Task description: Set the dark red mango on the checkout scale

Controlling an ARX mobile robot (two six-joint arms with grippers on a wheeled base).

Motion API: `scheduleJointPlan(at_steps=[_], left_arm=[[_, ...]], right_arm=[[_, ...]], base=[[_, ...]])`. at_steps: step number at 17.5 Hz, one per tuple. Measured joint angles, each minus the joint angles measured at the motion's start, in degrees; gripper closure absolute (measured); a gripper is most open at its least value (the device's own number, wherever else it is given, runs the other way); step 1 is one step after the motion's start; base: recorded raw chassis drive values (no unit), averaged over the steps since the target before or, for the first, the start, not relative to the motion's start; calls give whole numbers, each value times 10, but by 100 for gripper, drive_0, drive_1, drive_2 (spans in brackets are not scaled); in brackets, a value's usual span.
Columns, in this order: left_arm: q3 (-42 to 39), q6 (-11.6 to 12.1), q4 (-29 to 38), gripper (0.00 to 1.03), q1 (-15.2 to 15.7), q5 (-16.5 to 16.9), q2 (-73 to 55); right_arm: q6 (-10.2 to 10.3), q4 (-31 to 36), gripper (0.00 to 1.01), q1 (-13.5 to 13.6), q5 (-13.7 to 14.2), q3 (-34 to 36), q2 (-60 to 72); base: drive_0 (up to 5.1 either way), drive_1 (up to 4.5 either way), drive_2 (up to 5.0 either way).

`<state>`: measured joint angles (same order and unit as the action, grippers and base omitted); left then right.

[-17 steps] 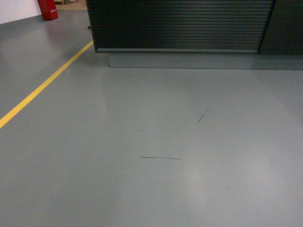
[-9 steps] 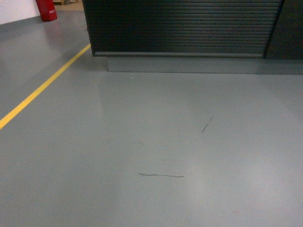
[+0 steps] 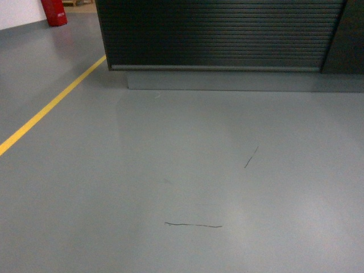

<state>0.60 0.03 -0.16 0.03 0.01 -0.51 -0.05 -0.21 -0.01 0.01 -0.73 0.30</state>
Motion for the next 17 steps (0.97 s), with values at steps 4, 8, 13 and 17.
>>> scheduleJointPlan(at_steps=[4,8,13,17], left_arm=[[0,0,0,5,0,0,0],[0,0,0,5,0,0,0],[0,0,0,5,0,0,0],[0,0,0,5,0,0,0]], right_arm=[[0,0,3,0,0,0,0],[0,0,3,0,0,0,0],[0,0,3,0,0,0,0],[0,0,3,0,0,0,0]], base=[[-6,237,-249],[-13,227,-253],[-1,237,-239],[-13,226,-252]])
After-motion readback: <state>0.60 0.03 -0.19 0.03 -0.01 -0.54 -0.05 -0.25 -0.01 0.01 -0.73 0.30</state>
